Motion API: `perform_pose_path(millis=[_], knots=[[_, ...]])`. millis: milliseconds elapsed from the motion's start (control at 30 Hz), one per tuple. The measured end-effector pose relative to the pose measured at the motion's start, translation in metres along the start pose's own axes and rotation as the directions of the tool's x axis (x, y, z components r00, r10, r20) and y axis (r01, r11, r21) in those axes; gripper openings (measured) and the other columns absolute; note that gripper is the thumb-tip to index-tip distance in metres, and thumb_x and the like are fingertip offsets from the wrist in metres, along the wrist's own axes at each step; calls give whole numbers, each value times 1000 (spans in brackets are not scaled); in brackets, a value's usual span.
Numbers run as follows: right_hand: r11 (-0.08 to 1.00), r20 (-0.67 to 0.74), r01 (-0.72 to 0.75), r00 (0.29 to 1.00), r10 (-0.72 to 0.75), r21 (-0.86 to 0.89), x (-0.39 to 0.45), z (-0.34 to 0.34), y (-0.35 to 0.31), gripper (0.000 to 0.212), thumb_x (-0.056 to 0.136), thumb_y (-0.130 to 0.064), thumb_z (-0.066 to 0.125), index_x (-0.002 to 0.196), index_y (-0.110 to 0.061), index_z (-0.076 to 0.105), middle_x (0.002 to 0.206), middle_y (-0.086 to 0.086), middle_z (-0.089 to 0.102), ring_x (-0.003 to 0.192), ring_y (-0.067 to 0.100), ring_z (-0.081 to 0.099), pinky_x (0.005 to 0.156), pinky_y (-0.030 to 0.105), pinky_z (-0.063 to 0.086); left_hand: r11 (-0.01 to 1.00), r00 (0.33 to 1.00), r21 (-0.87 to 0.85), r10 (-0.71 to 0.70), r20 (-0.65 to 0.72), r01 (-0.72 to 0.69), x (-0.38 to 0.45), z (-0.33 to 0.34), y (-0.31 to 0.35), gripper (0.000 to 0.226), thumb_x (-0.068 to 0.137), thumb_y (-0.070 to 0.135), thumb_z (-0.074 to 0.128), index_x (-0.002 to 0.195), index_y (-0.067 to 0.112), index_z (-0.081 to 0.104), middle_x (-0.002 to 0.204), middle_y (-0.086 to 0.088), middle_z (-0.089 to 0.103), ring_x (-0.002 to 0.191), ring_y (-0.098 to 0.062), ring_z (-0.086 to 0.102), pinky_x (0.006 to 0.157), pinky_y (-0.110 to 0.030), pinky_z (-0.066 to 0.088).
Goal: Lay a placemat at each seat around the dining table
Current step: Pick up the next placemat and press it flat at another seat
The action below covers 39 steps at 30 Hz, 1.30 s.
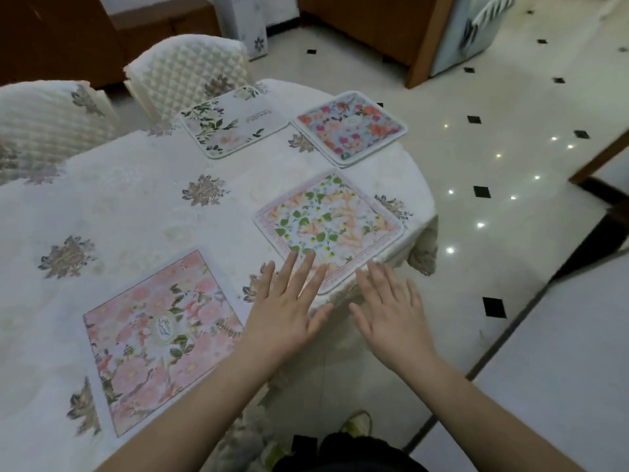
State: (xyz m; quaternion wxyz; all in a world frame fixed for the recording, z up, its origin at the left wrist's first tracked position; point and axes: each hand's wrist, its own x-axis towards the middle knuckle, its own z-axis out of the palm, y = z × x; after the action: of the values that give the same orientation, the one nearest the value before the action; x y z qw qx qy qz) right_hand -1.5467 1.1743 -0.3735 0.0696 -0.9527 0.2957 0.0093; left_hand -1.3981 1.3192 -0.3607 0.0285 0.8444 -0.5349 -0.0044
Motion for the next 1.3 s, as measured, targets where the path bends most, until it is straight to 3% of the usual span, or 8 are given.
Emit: perform_pose_path(millis=[300,500,667,800,967,1100,1300], knots=[[991,-80,-133,988,133,7,3,-4,78,68,97,-55,24,156,-22,21,163,3,20,149,24,21,118,52,14,997,997,13,73,-24,-73,64,1,67,69,101,62,11,155,25,30,164,-2,21,152,-23,9,121,-51,8],[964,-107,-264,959,264,10,11,-11,116,66,98,-54,18,157,-24,16,165,-1,12,151,19,10,119,49,5,989,989,-42,140,-54,-142,100,-2,101,67,99,61,21,155,25,31,163,-2,24,152,-24,14,121,-50,10],[939,-133,-343,930,342,13,22,-14,132,64,100,-53,18,157,-24,14,165,-1,10,151,20,10,119,50,8,975,976,-59,213,-50,-216,135,0,107,68,100,62,12,155,25,30,163,-2,25,152,-24,16,121,-50,10],[921,-107,-388,916,387,11,32,-19,150,64,100,-53,16,158,-26,5,165,-2,-1,151,17,-2,120,47,1,959,962,-81,271,-38,-273,175,7,111,69,101,62,8,155,26,32,162,-2,27,151,-23,17,121,-49,11],[886,-92,-463,881,464,34,50,-36,173,67,97,-56,9,157,-26,5,165,-2,-1,152,18,-1,121,47,3,927,932,-94,363,-13,-363,224,7,126,68,99,61,13,155,26,32,163,-1,24,152,-24,18,120,-48,10],[836,-71,-547,833,549,40,55,-45,194,67,96,-56,5,156,-27,-6,165,-3,-9,151,17,-8,122,48,4,881,887,-111,461,-23,-460,258,0,147,67,99,62,14,157,30,21,166,2,13,152,-16,0,121,-43,-3],[736,-69,-674,733,677,60,50,-54,234,69,93,-56,-4,155,-28,-8,165,-3,-8,151,16,-7,120,44,-6,824,828,-99,560,-15,-558,303,1,190,67,100,61,16,157,27,23,166,1,14,153,-20,8,120,-44,2]])
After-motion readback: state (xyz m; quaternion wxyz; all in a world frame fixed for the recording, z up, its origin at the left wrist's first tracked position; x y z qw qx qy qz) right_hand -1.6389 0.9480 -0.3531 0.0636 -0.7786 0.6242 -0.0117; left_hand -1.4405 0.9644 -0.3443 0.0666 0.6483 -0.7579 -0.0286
